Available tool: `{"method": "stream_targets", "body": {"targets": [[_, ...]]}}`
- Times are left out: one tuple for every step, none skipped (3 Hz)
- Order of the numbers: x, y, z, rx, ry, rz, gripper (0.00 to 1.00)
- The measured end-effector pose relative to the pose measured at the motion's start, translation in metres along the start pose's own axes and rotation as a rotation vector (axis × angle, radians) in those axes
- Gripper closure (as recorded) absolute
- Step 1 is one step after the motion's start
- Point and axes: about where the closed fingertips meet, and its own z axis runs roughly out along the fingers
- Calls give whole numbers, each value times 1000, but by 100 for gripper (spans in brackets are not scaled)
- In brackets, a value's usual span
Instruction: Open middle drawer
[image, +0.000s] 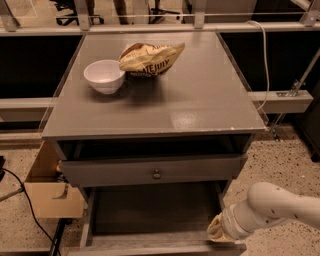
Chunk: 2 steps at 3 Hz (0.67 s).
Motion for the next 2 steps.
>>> {"method": "stream_targets", "body": {"targets": [[11,2,7,73,-72,-36,100],[18,-1,18,102,-127,-65,100]]}}
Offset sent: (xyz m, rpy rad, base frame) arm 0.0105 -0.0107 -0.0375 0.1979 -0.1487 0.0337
